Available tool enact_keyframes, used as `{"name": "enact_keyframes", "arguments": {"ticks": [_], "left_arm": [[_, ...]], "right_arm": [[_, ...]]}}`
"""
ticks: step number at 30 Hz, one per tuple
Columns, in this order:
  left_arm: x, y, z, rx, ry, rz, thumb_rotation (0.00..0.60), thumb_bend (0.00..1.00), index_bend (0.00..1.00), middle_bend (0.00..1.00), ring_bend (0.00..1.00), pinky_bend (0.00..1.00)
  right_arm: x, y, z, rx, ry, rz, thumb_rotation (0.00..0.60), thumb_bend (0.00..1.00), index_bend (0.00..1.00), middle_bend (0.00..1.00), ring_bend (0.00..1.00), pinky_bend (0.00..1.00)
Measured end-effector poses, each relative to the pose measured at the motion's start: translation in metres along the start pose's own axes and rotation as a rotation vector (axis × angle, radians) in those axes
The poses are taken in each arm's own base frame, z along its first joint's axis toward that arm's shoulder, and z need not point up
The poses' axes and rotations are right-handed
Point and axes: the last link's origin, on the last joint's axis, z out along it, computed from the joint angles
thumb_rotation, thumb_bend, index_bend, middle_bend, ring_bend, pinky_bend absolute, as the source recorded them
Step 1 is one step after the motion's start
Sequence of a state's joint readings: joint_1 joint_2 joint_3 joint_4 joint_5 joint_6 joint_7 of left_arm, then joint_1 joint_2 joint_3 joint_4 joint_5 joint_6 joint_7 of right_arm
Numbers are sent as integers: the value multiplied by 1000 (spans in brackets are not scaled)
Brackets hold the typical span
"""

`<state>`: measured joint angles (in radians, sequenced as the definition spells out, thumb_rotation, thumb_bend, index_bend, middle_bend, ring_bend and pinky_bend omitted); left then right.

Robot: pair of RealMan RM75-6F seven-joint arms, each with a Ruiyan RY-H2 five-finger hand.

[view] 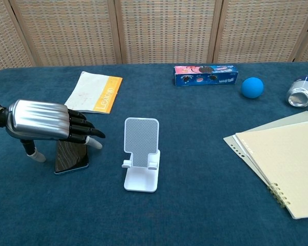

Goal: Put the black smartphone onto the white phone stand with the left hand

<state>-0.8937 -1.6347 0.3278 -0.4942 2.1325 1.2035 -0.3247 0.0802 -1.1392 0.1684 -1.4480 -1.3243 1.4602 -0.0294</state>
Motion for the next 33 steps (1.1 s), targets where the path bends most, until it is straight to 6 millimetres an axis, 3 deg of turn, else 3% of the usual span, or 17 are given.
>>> {"name": "enact_keyframes", "arguments": {"ticks": [4,9,14,29,33], "left_arm": [[0,0,2,-3,-2,5,600,0,241,191,256,258],[0,2,6,-13,4,5,600,0,326,239,295,281],[2,2,7,-17,14,9,600,0,497,401,453,378],[16,-9,-11,12,104,44,600,0,536,430,477,422],[33,-17,-18,10,173,98,600,0,535,430,477,420]], "right_arm": [[0,0,0,-1,-1,1,600,0,0,0,0,0],[-1,0,1,-4,-7,3,600,0,0,0,0,0],[-1,0,0,-3,-8,5,600,0,0,0,0,0],[1,-3,-3,13,-7,17,600,0,0,0,0,0],[2,-4,-3,16,-10,23,600,0,0,0,0,0]]}}
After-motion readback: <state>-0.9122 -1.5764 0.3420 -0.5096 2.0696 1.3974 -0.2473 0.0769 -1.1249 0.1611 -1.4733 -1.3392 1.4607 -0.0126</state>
